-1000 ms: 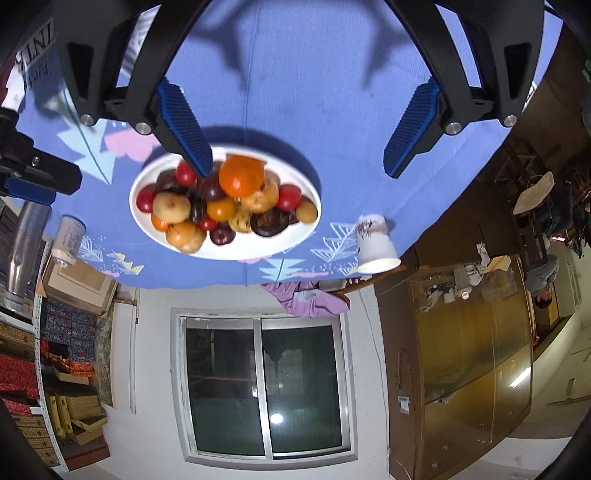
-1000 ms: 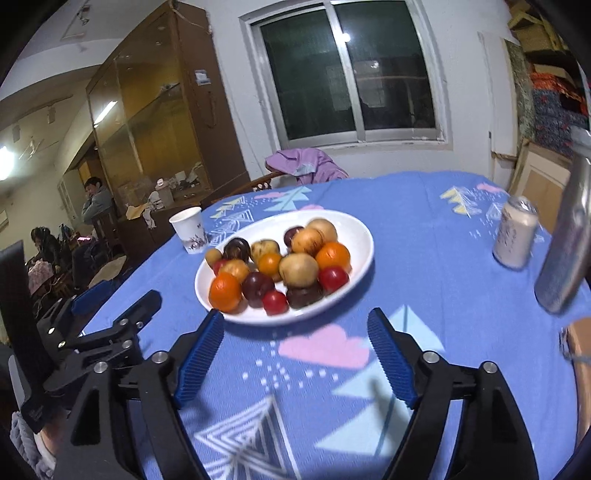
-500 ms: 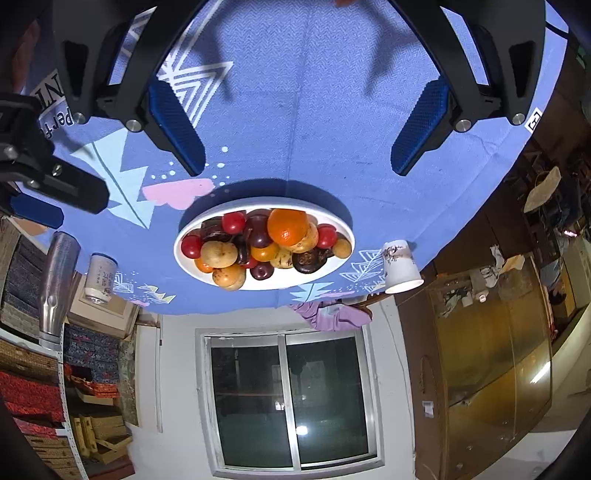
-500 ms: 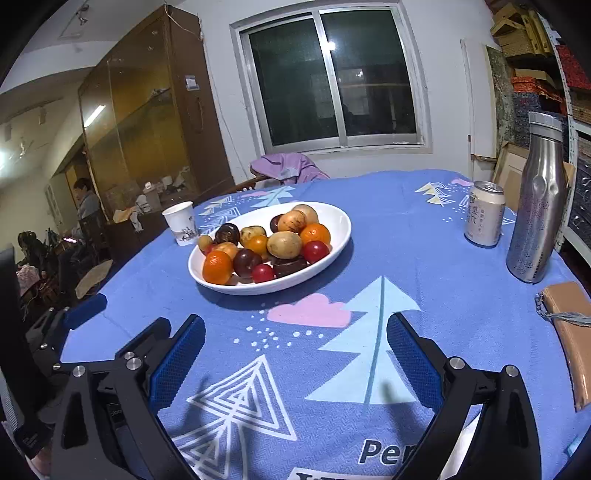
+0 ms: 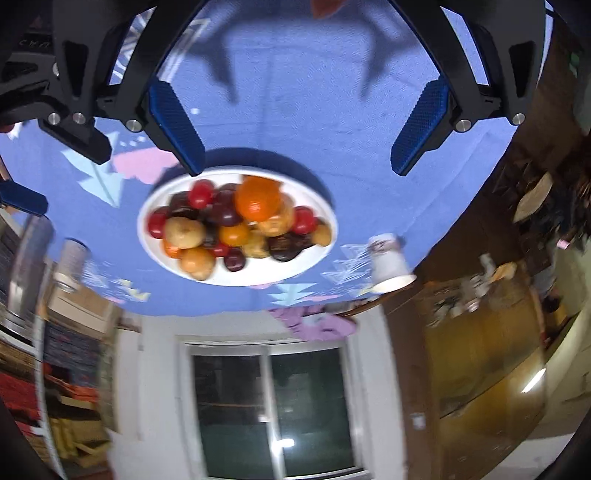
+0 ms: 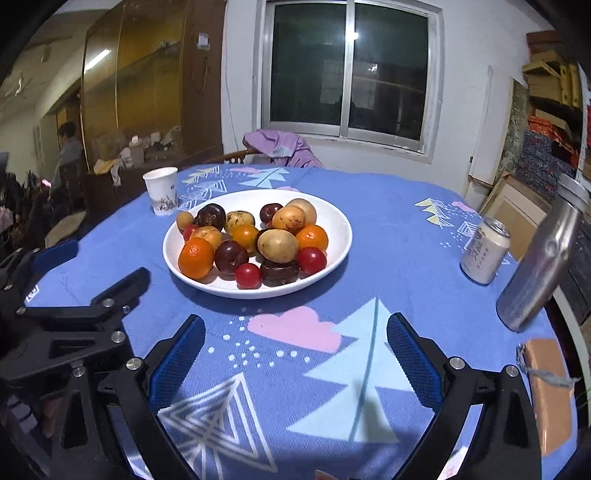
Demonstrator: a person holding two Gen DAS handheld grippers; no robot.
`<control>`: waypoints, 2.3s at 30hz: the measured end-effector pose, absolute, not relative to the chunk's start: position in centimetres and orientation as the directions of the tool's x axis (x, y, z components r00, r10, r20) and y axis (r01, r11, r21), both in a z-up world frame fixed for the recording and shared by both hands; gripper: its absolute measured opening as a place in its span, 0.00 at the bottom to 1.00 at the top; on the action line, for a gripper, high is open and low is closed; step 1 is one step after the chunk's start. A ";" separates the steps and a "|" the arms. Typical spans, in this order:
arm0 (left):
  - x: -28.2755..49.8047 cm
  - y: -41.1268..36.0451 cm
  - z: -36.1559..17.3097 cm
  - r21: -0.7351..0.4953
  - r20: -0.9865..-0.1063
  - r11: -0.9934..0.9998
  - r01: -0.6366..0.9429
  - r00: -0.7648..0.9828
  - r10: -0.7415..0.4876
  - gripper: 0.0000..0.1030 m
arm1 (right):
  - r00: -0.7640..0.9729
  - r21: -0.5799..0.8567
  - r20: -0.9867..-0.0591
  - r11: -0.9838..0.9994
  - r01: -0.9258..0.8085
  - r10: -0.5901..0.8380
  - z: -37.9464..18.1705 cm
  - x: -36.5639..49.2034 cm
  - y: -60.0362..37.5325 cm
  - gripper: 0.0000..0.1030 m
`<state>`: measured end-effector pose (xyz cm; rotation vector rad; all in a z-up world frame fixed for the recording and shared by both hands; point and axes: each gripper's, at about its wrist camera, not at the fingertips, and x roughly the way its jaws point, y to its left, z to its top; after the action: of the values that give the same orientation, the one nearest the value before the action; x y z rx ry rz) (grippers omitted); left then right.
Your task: Organize fruits
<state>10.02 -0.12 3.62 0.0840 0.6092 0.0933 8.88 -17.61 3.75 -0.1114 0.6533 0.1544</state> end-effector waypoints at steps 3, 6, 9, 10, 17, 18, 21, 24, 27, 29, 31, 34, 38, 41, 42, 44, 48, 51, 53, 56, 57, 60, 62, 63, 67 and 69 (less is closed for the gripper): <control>10.7 0.9 3.0 0.087 -0.604 0.994 -0.069 0.790 0.108 0.96 | 0.787 -0.016 -0.602 0.982 -0.186 0.139 2.7 9.1 -17.2 0.97; 10.9 1.2 2.6 0.078 -0.622 0.996 -0.047 0.778 0.085 0.96 | 0.740 0.030 -0.647 0.976 -0.216 0.184 1.7 9.3 -17.4 0.97; 10.3 0.9 2.9 0.066 -0.603 0.998 -0.014 0.796 0.051 0.96 | 0.750 0.089 -0.627 0.976 -0.197 0.208 2.2 8.8 -18.4 0.97; 10.1 0.8 3.1 0.069 -0.592 0.998 -0.009 0.804 0.049 0.96 | 0.749 0.099 -0.626 0.975 -0.200 0.217 2.3 8.7 -18.5 0.97; 9.3 1.2 3.6 0.058 -0.574 0.998 -0.015 0.818 0.045 0.96 | 0.741 0.050 -0.653 0.985 -0.163 0.156 2.0 8.1 -18.5 0.97; 9.2 1.3 3.6 0.052 -0.573 0.999 -0.015 0.818 0.042 0.96 | 0.744 0.045 -0.652 0.987 -0.157 0.148 1.9 8.1 -18.4 0.97; 9.0 1.1 3.6 0.052 -0.576 0.999 -0.004 0.817 0.033 0.96 | 0.743 0.045 -0.652 0.986 -0.160 0.150 1.8 8.2 -18.4 0.97; 9.0 0.8 3.4 0.075 -0.579 0.997 -0.014 0.813 0.055 0.96 | 0.751 0.029 -0.647 0.988 -0.153 0.135 1.8 8.1 -18.4 0.97; 9.1 1.0 3.4 0.054 -0.590 0.998 -0.008 0.806 0.039 0.96 | 0.749 0.039 -0.647 0.987 -0.155 0.143 1.8 8.2 -18.4 0.97; 9.1 1.1 3.3 0.051 -0.593 0.999 -0.008 0.804 0.037 0.96 | 0.751 0.034 -0.646 0.988 -0.152 0.138 1.7 8.2 -18.3 0.97; 9.1 1.1 3.3 0.054 -0.592 0.998 -0.009 0.805 0.039 0.96 | 0.750 0.038 -0.647 0.988 -0.153 0.141 1.7 8.2 -18.3 0.97; 9.1 1.0 3.2 0.057 -0.594 0.998 -0.007 0.804 0.040 0.96 | 0.752 0.039 -0.644 0.987 -0.153 0.142 1.7 8.1 -18.3 0.97; 9.2 0.9 3.1 0.065 -0.593 0.998 -0.009 0.804 0.046 0.96 | 0.753 0.043 -0.641 0.987 -0.154 0.146 1.8 8.0 -18.2 0.97; 9.1 0.8 3.1 0.069 -0.593 0.998 -0.007 0.804 0.047 0.96 | 0.753 0.043 -0.642 0.987 -0.155 0.146 1.8 8.0 -18.3 0.97; 9.1 0.7 3.1 0.071 -0.593 0.997 -0.008 0.804 0.049 0.96 | 0.753 0.042 -0.641 0.987 -0.155 0.145 1.8 7.9 -18.2 0.97; 9.0 0.7 3.1 0.071 -0.593 0.997 -0.007 0.804 0.048 0.96 | 0.753 0.044 -0.642 0.987 -0.155 0.147 1.8 8.0 -18.3 0.97; 9.0 0.7 3.1 0.072 -0.593 0.997 -0.007 0.804 0.049 0.96 | 0.754 0.046 -0.639 0.987 -0.157 0.150 1.9 7.8 -18.2 0.97; 9.1 0.6 3.1 0.074 -0.593 0.997 -0.006 0.803 0.049 0.96 | 0.755 0.046 -0.638 0.986 -0.158 0.151 2.1 7.7 -18.1 0.97; 9.1 0.6 3.1 0.075 -0.593 0.997 -0.006 0.804 0.050 0.96 | 0.755 0.046 -0.638 0.986 -0.158 0.151 2.0 7.8 -18.2 0.97; 9.1 0.6 3.0 0.074 -0.593 0.997 -0.006 0.804 0.049 0.96 | 0.755 0.046 -0.639 0.986 -0.158 0.150 2.0 7.7 -18.1 0.97; 9.1 0.6 3.0 0.074 -0.594 0.997 -0.006 0.803 0.049 0.96 | 0.755 0.046 -0.639 0.986 -0.158 0.150 2.0 7.7 -18.2 0.97; 9.0 0.5 3.1 0.082 -0.587 0.997 -0.009 0.808 0.055 0.96 | 0.755 0.045 -0.638 0.986 -0.158 0.150 2.1 7.7 -18.1 0.97; 8.9 0.5 3.1 0.089 -0.580 0.996 -0.013 0.812 0.062 0.96 | 0.754 0.046 -0.639 0.986 -0.158 0.151 2.0 7.7 -18.1 0.97; 8.9 0.5 3.1 0.092 -0.576 0.996 -0.014 0.815 0.065 0.96 | 0.754 0.046 -0.639 0.986 -0.159 0.151 2.1 7.7 -18.2 0.97; 8.9 0.5 3.1 0.095 -0.573 0.995 -0.013 0.817 0.066 0.96 | 0.755 0.047 -0.638 0.986 -0.160 0.152 2.1 7.7 -18.2 0.97; 9.0 0.6 3.2 0.088 -0.578 0.996 -0.006 0.814 0.056 0.96 | 0.756 0.047 -0.636 0.986 -0.160 0.153 2.2 7.7 -18.2 0.97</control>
<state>8.96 0.62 3.16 0.0832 0.6185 0.0335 7.73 -18.17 2.20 -0.0101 0.6929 0.1704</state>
